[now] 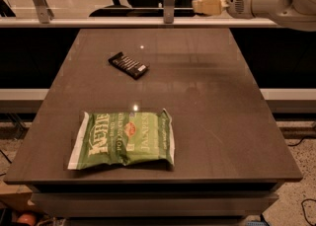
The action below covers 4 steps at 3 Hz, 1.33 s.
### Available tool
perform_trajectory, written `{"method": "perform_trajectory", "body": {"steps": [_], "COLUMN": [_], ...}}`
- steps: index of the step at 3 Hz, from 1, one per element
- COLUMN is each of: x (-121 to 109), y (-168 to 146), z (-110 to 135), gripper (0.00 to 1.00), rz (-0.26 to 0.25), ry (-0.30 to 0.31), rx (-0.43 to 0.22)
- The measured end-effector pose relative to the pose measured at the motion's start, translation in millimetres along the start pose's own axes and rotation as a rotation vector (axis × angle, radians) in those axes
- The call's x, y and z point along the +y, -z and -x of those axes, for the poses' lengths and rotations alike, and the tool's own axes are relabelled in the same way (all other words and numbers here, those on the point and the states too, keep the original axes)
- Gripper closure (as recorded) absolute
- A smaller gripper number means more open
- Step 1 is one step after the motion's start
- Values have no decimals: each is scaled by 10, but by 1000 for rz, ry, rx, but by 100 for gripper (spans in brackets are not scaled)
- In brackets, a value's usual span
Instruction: Place pepsi can upright
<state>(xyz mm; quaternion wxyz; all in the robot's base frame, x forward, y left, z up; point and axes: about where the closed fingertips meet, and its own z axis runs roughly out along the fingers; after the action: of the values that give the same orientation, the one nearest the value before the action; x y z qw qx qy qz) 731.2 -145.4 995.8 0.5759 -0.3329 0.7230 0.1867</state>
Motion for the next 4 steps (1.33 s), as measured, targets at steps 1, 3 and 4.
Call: {"method": "perform_trajectory", "body": {"steps": [1, 3, 4], "x": [-95, -296, -395], "y": [-59, -168, -207], "z": [-114, -388, -477], "gripper": [100, 100, 100], "rz": [8, 56, 77], "ry": [-2, -80, -118], "rx": [-18, -76, -121]}}
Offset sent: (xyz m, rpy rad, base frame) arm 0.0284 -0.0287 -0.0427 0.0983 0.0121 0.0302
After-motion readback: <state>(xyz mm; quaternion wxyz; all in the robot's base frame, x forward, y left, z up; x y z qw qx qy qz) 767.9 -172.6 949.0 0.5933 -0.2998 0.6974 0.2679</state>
